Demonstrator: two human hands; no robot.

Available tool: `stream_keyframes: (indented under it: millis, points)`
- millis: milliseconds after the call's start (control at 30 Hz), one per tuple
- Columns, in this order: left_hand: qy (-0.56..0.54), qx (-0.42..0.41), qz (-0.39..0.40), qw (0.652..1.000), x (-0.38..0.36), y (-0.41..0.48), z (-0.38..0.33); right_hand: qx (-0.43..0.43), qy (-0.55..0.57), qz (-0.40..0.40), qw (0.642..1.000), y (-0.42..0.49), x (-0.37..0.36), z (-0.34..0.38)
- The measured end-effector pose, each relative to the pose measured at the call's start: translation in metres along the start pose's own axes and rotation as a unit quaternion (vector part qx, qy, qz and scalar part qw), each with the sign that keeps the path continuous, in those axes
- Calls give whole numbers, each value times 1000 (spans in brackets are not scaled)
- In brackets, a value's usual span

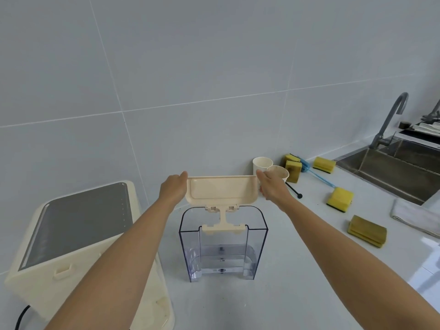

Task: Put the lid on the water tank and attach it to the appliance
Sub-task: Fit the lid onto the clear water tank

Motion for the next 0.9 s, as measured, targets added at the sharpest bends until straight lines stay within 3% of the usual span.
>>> stream_keyframes:
  millis: [567, 900]
  points:
    - [-23, -83, 3, 996, 14, -3, 10, 82, 60, 1, 995, -16, 14, 1]
    - [30, -141, -30, 989, 16, -53, 35, 180, -90, 32, 979, -69, 29, -13]
Point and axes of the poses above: each hand's wrist, its own y-axis towards the middle knuckle, its own x-axis out of the back of the hand, z = x × y, the point moved 1 cm from there along y, towards the middle knuckle, and after that the axes turned 4 degrees about -z, right-handed, at the moved point
